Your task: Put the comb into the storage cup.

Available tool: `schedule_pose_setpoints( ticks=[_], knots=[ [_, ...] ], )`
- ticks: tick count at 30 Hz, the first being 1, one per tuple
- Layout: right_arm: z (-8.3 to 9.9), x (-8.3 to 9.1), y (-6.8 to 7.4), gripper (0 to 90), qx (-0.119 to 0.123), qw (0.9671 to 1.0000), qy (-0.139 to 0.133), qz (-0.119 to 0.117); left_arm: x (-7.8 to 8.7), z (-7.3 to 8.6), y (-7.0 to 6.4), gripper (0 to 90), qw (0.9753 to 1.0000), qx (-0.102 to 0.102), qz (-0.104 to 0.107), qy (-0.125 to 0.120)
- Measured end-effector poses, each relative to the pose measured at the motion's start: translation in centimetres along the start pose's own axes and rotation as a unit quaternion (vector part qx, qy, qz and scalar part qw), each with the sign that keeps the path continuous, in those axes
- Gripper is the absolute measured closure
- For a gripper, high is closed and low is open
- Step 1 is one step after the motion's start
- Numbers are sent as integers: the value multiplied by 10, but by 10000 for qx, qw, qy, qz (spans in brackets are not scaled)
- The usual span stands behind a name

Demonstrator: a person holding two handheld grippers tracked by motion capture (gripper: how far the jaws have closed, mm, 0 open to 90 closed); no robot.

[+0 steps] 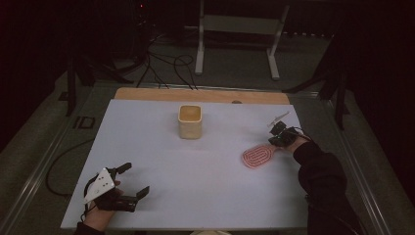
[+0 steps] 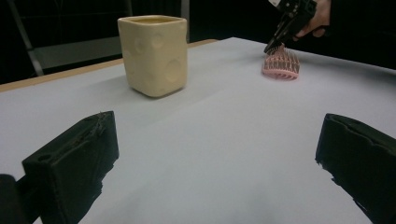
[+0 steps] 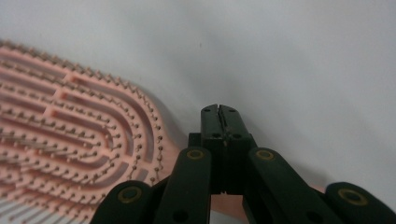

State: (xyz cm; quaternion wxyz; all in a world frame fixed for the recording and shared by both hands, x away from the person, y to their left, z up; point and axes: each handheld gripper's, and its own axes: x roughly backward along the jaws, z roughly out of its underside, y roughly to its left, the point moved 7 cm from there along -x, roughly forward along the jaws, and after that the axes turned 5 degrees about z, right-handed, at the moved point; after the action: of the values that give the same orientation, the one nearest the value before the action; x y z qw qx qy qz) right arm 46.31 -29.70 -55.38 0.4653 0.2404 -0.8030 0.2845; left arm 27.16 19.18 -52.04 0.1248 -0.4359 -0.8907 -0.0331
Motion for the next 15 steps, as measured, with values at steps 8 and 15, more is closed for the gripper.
schedule_pose_setpoints(
  ticks=[8, 15],
  knots=[
    [17, 8, 3, 900, -73, 9998, -127, -138, 0, 0, 0, 3, 10000, -11, 6, 3],
    [32, 18, 10, 900, -108, 9997, -122, -169, 0, -1, 0, 2, 10000, -18, 5, -4]
  ],
)
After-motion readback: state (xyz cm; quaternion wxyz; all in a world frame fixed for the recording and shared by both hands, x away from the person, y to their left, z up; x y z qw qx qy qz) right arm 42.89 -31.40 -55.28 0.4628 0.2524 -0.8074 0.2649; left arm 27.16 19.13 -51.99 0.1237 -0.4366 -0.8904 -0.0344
